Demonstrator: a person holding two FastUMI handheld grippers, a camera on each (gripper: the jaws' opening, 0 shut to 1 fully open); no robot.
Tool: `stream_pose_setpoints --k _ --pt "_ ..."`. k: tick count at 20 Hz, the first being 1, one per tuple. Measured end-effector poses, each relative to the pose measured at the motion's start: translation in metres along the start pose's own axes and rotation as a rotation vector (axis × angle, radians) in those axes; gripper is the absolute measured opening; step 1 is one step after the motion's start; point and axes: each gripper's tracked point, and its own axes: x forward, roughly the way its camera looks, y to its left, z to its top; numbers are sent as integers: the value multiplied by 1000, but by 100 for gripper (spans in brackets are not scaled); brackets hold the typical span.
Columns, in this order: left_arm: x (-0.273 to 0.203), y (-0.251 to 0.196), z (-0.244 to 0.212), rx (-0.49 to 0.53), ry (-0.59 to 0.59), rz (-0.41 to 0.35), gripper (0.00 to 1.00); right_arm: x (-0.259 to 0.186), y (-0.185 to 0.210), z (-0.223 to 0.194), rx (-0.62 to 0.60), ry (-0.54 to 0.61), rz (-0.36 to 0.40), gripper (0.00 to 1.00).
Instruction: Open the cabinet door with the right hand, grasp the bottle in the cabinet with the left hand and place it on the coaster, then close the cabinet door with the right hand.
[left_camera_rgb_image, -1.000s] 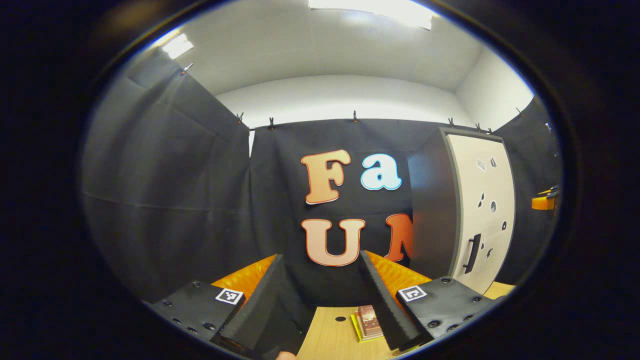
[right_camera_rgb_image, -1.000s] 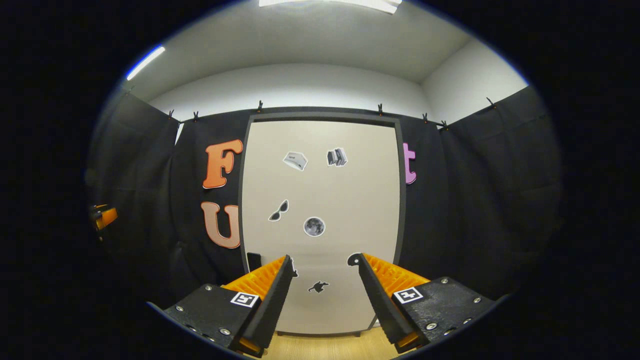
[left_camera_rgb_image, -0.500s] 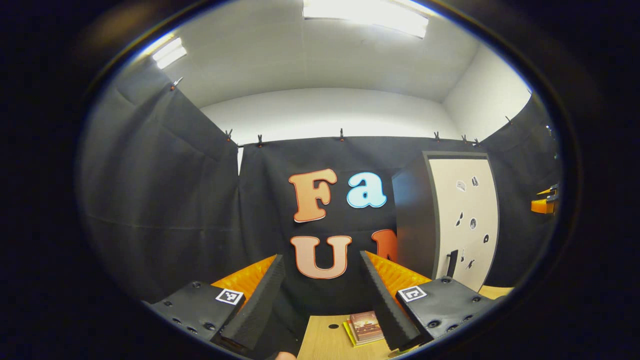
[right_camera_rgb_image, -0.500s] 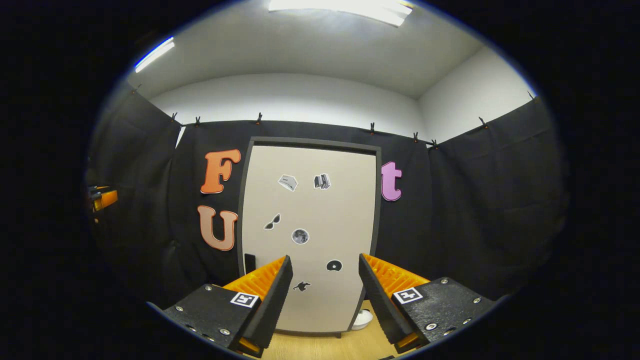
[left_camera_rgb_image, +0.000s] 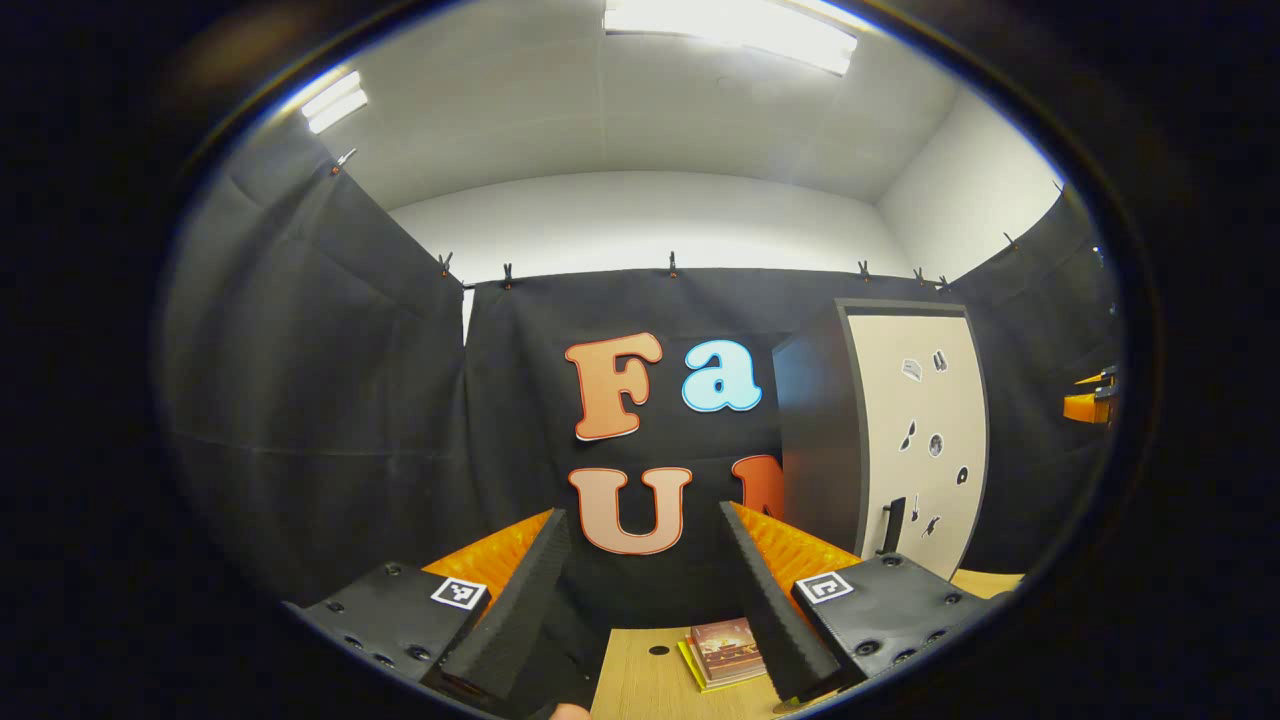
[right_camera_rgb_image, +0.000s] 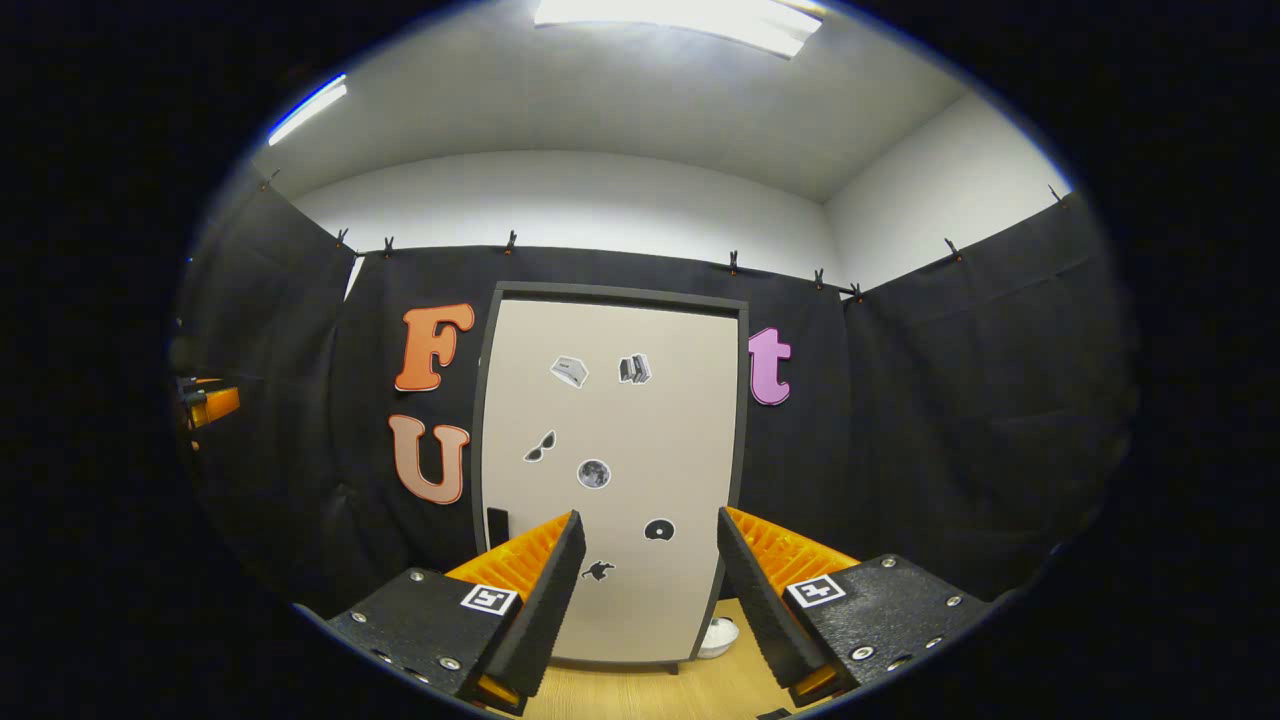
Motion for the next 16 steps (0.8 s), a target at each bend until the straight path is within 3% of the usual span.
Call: stream_pose_setpoints --k 5,9,16 --pt "-11 16 -8 -28 38 15 96 -4 10 4 -2 -13 24 83" --pt "-24 42 7 9 9 83 96 -4 11 7 -10 -16 32 83" --pt "-26 48 8 -30 27 97 96 -4 4 -5 3 -5 33 82"
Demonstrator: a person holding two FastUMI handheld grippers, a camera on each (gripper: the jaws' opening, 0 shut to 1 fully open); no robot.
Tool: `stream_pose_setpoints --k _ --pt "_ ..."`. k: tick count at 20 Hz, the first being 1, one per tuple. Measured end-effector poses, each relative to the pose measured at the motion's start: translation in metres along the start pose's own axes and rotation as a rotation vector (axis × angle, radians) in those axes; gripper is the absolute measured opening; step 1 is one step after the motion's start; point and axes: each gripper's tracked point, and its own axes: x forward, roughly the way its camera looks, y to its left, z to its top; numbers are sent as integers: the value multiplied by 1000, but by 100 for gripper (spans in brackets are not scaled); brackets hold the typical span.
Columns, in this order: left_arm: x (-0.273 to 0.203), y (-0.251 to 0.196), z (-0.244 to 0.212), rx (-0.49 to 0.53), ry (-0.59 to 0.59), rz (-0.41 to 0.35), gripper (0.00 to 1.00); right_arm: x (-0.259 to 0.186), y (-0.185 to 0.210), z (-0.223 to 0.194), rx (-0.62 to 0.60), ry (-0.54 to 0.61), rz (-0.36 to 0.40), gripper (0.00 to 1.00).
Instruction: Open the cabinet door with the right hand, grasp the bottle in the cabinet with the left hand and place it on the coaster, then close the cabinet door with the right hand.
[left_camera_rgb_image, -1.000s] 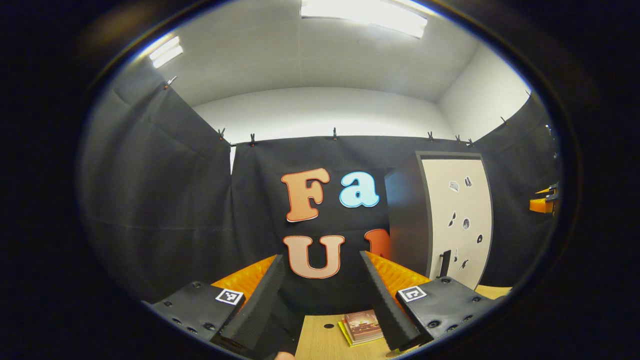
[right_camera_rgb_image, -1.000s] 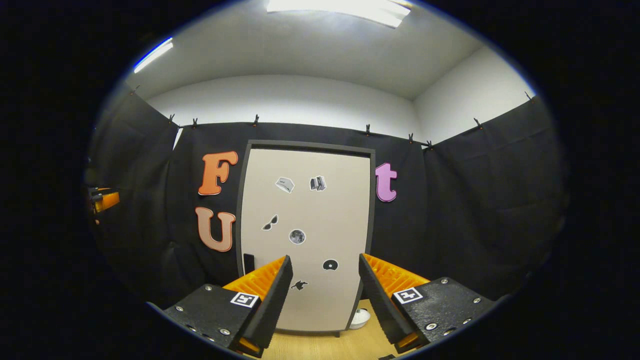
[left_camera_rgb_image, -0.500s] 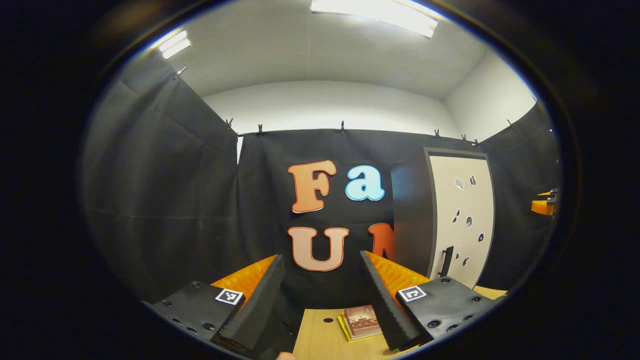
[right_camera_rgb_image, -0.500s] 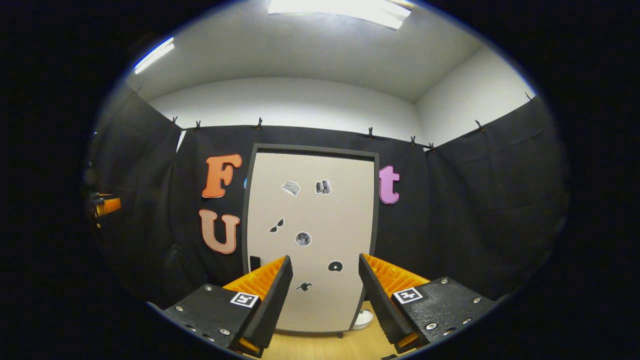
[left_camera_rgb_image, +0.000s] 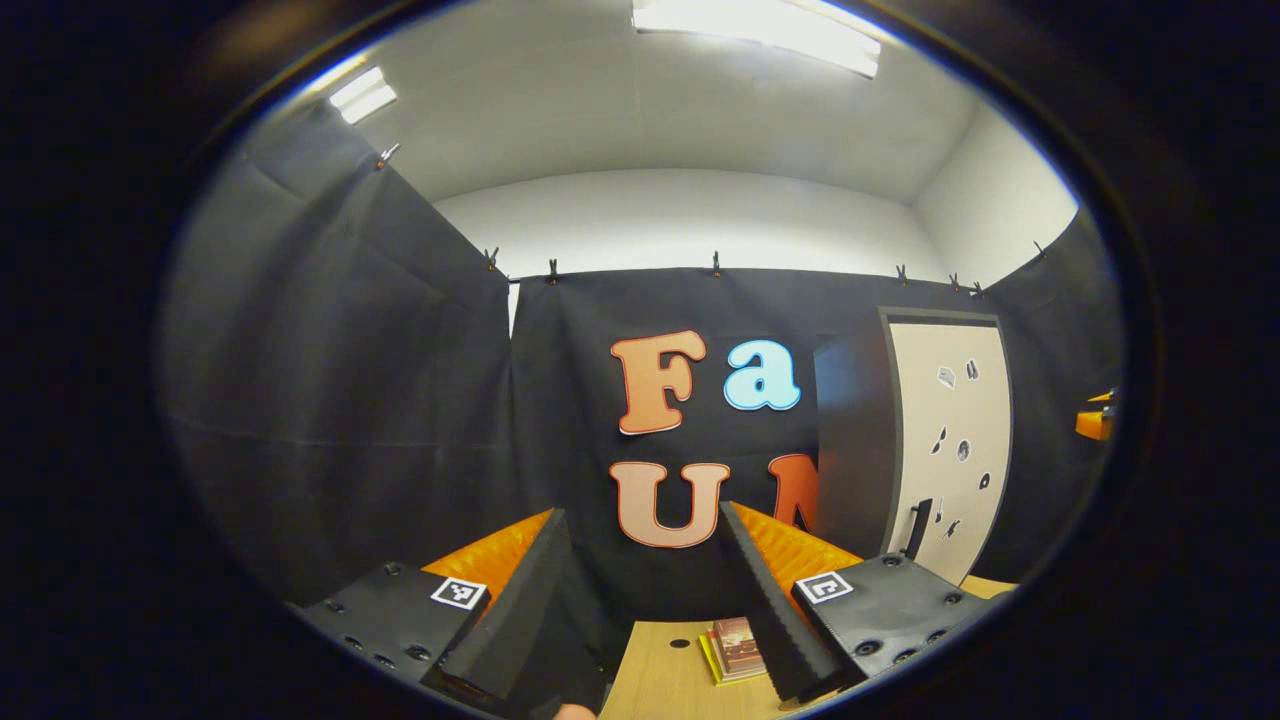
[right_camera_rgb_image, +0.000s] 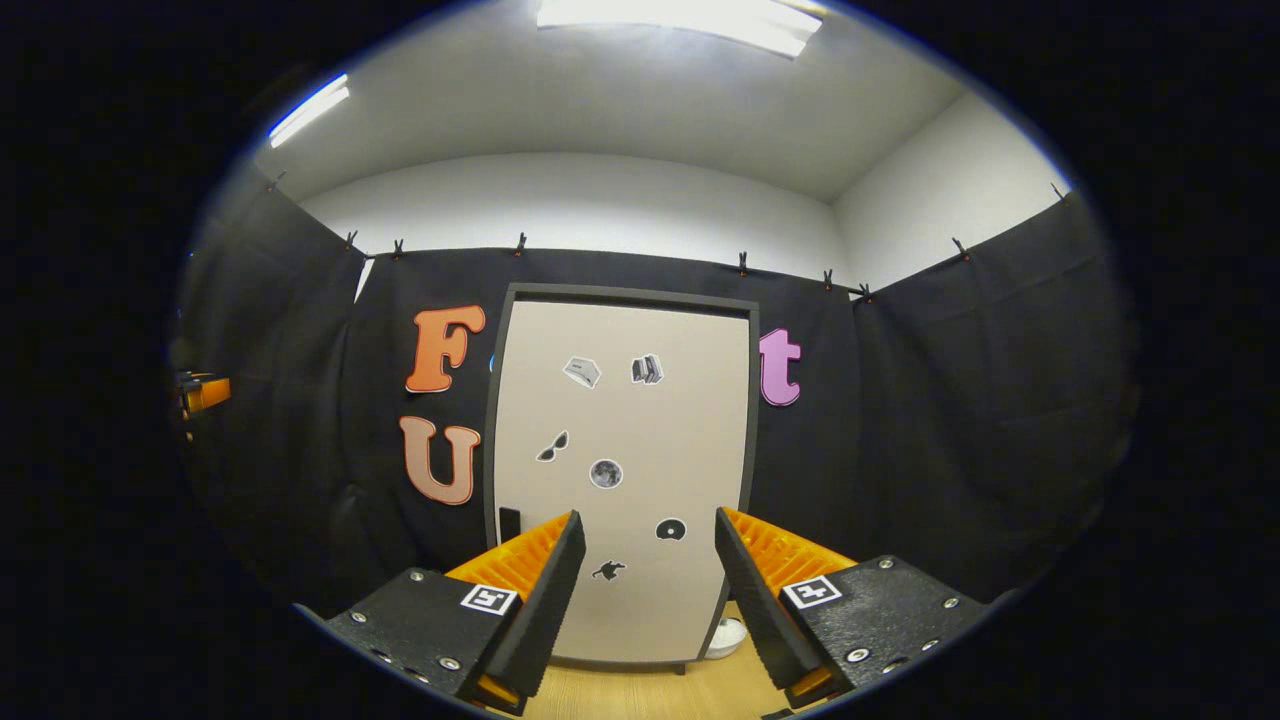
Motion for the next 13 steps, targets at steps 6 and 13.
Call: stream_pose_setpoints --k 6,13 --pt "-1 3 1 2 5 28 97 9 -9 4 6 -8 9 82" --pt "-2 4 -3 1 18 42 96 17 -7 6 -2 -17 27 82"
